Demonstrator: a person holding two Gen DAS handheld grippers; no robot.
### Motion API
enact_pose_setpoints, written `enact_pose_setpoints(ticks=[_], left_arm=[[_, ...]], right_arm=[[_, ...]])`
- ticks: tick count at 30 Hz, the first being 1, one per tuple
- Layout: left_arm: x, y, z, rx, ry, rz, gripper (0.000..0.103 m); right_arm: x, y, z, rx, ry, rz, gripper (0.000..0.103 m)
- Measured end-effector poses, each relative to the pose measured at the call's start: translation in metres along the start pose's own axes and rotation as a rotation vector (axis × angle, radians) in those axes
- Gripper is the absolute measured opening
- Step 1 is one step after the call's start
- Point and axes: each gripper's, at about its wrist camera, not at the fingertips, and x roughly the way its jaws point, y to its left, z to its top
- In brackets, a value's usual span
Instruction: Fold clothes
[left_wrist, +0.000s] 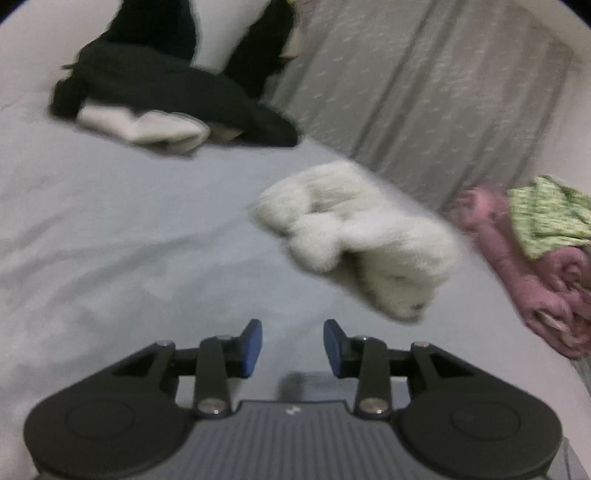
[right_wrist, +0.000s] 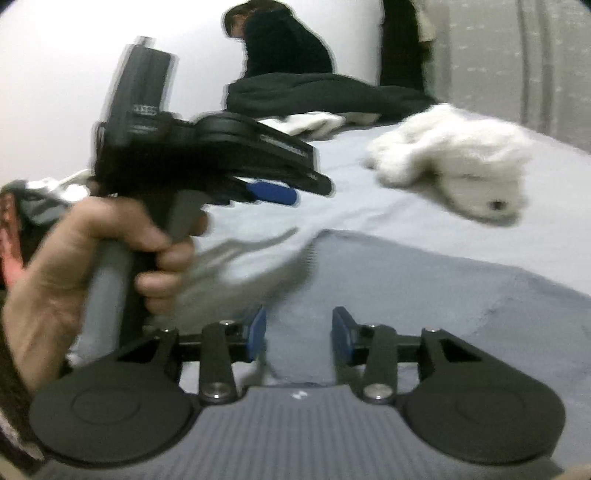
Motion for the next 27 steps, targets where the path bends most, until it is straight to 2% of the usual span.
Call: enact_pose_setpoints(ticks=[5,7,11,13,14,15,18,20,22,24,25,27], left_arm=[[0.001,-0.032,-0.01,0.107,0.011,-0.196,0.046],[0.011,-0.043,-0.018,0.154,0.041,-0.195,0.047],[0.026,-0.052,-0.025,0.21,0.105,-0.126,0.048],[0.029,-0.055,-0.026,0.235,0.116,-0.116,0.049],[0.03,-0.057,-0.027,0.254,0.118,-0.11,0.05],[0.031,-0.06,-0.028,0.273,0.122,-0.1,0.051],[0.032,-0.074,-0.032,0.334,0.146,-0.063,0.052],[0.034,-0.087,-0.035,0.385,0.19,-0.067,0.052],[0.04,-0.109,-0.038,0.48,0.23,-0.07,0.052],[0.046,-0.133,-0.038,0.594,0.204,-0.057,0.052],[0.05,-0.141,-0.037,0.619,0.192,-0.05,0.052],[0.065,-0.143,-0.033,0.571,0.213,-0.049,0.051]], right_arm=[[-0.04,-0.03,-0.012,0.013,-0.02,-0.208,0.044],[-0.055,-0.048,-0.019,0.055,-0.025,-0.293,0.044],[-0.086,-0.091,-0.038,0.18,-0.05,-0.479,0.044],[-0.099,-0.112,-0.046,0.282,-0.05,-0.561,0.045],[-0.109,-0.119,-0.052,0.36,-0.087,-0.587,0.045],[-0.119,-0.125,-0.06,0.428,-0.126,-0.584,0.045],[-0.137,-0.139,-0.071,0.43,-0.105,-0.52,0.046],[-0.145,-0.146,-0.077,0.405,-0.093,-0.582,0.047],[-0.151,-0.159,-0.081,0.449,-0.085,-0.614,0.047],[-0.156,-0.171,-0.086,0.52,-0.103,-0.583,0.047],[-0.16,-0.174,-0.089,0.549,-0.115,-0.559,0.048],[-0.166,-0.174,-0.09,0.557,-0.121,-0.556,0.048]])
